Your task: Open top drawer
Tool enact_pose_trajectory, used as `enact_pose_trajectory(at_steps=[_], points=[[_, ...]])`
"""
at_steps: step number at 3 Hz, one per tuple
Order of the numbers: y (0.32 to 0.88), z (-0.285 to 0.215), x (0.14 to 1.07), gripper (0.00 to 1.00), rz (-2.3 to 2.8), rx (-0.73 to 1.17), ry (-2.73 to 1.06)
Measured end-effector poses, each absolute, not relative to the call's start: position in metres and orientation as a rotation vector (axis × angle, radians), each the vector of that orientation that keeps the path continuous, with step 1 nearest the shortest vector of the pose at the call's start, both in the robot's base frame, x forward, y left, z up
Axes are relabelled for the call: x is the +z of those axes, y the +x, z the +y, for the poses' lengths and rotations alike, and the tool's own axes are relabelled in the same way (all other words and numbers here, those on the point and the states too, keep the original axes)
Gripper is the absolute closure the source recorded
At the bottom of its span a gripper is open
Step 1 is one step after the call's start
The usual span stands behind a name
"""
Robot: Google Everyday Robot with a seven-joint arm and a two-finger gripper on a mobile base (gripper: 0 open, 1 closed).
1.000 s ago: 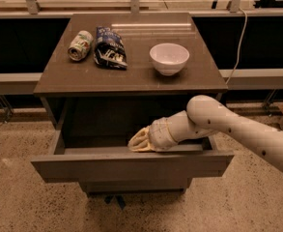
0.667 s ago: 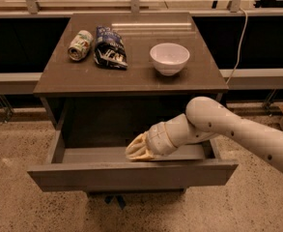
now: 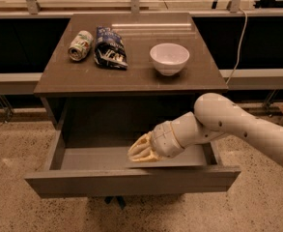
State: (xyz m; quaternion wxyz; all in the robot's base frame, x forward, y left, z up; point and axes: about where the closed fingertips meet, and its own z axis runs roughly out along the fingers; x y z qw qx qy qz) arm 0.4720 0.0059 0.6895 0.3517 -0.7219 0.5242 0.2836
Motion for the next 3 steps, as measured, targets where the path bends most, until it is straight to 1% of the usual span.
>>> enact_pose_trajectory(at_steps=[1,2,3], points=[[0.496,-0.009,0.711,1.00,1.391,0.654,-1.824],[0.513,-0.027,0.727,1.00,1.423,0.647,-1.722],[0.512,-0.024,0.726,0.82,1.419,0.650,-1.728]])
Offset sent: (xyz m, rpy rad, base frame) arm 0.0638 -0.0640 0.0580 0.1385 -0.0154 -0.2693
